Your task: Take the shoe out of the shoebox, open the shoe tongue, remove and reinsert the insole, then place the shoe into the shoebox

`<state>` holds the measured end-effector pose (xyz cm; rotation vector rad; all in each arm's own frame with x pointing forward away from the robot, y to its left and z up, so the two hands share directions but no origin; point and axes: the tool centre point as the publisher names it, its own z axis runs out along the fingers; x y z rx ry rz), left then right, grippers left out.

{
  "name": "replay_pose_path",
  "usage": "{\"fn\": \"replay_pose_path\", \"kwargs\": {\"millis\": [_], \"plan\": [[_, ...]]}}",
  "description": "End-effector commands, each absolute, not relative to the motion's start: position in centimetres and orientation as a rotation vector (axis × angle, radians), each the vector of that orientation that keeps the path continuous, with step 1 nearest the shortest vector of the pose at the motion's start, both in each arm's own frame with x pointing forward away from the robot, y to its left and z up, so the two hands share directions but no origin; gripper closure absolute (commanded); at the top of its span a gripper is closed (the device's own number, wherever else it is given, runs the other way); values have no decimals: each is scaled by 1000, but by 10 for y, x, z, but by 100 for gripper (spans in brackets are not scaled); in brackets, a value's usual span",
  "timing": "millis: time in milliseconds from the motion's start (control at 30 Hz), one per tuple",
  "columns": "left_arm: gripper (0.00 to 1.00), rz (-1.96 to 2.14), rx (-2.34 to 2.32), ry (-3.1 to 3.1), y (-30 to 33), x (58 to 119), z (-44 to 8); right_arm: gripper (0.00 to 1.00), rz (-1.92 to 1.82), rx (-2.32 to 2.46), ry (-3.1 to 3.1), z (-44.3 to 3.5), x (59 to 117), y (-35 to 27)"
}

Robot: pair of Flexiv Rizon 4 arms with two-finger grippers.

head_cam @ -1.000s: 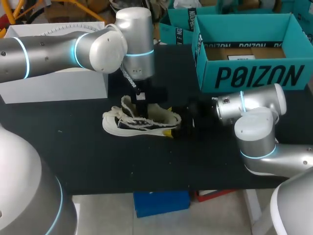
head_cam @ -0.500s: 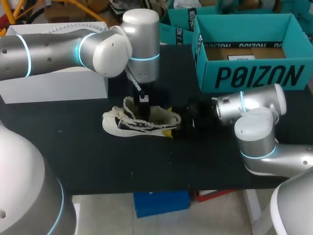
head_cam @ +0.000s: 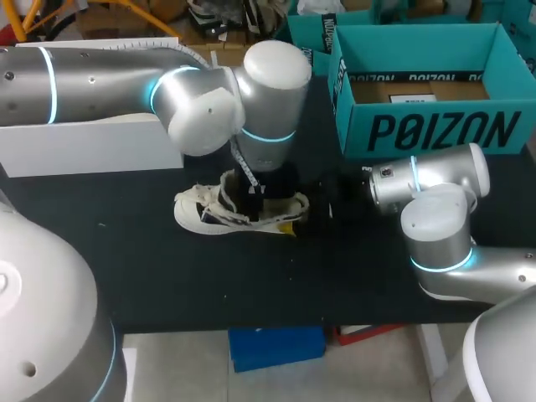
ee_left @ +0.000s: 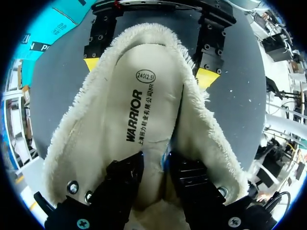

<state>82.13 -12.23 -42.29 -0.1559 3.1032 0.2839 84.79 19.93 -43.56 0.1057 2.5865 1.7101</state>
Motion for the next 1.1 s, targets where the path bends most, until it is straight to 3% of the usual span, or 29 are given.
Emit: {"fn": "replay_pose_path", "kwargs": {"millis": [33, 667, 1100], "plan": [[65, 323, -127, 2953, -100, 811, -518, 100, 1709, 111, 2586, -438, 850, 198], [71, 411, -70, 2792, -57, 863, -589, 100, 1709, 111, 2586, -438, 850, 198], [71, 285, -173, 2696, -46, 892, -592, 100, 1709, 111, 2586, -438, 850, 198]]}}
